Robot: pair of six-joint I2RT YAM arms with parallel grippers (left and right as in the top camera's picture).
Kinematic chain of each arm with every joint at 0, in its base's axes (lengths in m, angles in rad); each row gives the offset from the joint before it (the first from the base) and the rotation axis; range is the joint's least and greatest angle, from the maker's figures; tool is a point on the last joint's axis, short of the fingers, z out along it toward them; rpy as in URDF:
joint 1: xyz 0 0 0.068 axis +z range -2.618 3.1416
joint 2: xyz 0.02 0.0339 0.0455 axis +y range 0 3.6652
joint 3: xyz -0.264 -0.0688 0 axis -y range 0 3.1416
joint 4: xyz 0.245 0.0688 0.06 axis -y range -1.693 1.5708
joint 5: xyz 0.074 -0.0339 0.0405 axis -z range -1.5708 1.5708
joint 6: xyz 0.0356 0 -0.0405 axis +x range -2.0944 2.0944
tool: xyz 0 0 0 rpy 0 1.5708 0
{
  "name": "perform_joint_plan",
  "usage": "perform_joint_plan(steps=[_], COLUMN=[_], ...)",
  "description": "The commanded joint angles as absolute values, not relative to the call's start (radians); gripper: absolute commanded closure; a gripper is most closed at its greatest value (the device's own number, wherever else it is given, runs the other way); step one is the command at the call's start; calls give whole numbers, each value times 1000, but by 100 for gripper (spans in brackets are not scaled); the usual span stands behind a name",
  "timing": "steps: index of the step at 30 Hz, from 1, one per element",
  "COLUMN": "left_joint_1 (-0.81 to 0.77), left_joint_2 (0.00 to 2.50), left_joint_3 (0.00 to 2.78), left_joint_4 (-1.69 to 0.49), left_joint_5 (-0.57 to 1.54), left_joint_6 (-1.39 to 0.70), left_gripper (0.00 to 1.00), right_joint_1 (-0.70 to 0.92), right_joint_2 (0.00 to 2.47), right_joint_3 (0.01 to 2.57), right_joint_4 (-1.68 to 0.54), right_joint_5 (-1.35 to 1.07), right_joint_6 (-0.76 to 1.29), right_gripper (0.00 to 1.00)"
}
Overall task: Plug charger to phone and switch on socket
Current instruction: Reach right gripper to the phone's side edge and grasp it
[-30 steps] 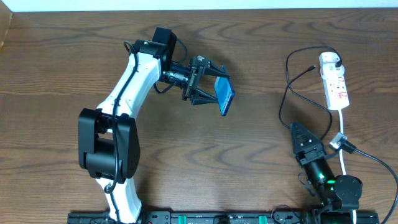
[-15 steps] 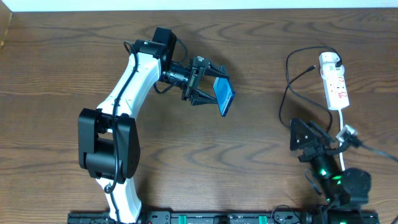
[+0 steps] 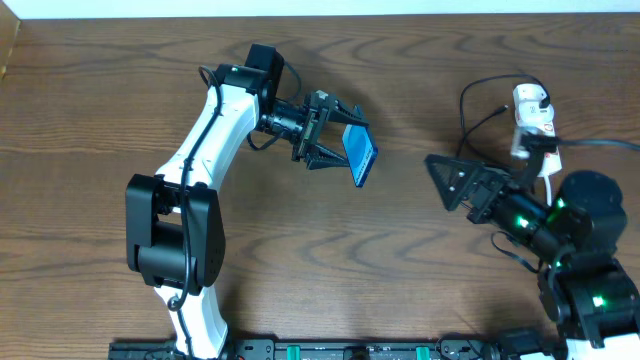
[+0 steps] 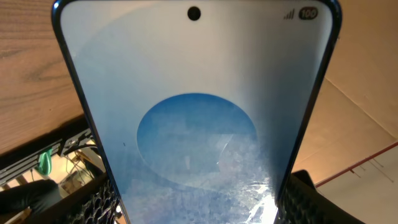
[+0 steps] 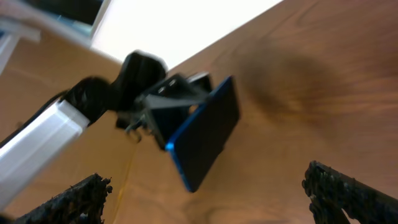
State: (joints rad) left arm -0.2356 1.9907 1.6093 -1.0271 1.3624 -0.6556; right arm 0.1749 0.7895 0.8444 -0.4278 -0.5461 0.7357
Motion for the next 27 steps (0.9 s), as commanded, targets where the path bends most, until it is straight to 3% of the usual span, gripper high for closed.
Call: perform_joint_plan(steps=[1,7,15,21,27], left_joint_1=[-231,-231,-231,-231,-231], left_joint_2=[1980,1980,1979,1980,1980], left_joint_3=[1607,1607,1607,1607,1607], left_joint_4=[-1029,-1029,-1025,-1022,-1022], left_joint_5=[1402,1402,1401,1401,1402], left_joint_6=[-659,-655,-656,-655,-649], left_gripper=[48,48,48,48,48], right_joint_1=[184,256,598,825,867], right_joint_2=[834,913,991,1131,1299], right_joint_3=[858,869,1009,1113,1180], right_joint_4=[-428,-309,-494,-553,-599], right_joint_5=[-626,-553,16,315,420], right_joint_6=[720,693,759,876,981], right_gripper=[1,3,18,20,30])
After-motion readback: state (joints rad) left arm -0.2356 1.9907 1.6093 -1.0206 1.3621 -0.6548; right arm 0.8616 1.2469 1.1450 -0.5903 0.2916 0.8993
